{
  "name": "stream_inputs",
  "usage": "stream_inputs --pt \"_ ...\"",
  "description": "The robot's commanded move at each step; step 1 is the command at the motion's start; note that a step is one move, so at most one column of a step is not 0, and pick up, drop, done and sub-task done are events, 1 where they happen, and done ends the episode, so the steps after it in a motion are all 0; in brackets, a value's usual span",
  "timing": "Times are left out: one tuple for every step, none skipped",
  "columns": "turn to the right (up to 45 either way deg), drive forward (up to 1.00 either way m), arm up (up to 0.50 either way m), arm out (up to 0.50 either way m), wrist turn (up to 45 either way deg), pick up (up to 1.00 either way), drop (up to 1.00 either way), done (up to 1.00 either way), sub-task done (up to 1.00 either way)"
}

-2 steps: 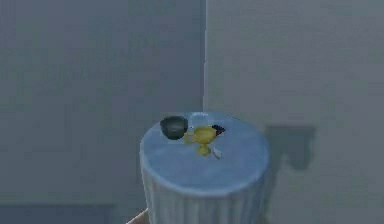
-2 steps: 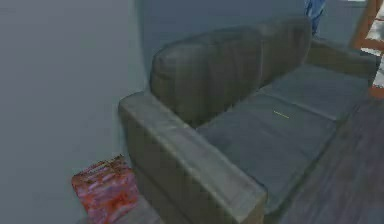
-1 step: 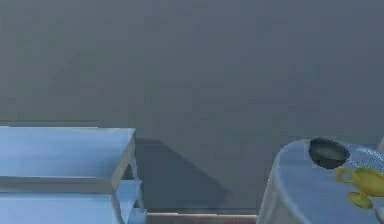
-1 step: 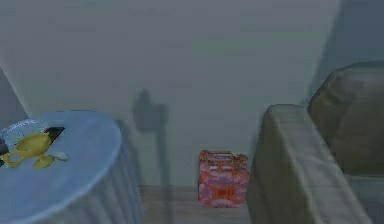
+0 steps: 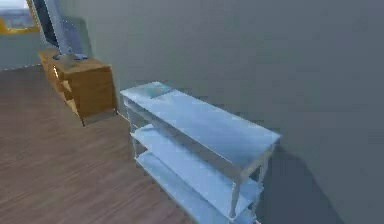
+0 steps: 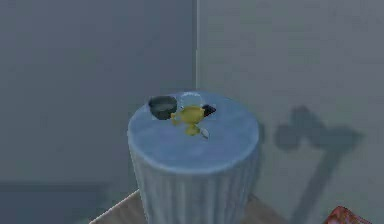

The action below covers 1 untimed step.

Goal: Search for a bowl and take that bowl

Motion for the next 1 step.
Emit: stream_inputs --pt "45.0 0.00 0.00 0.00 0.0 0.00 0.00 0.00 0.00"
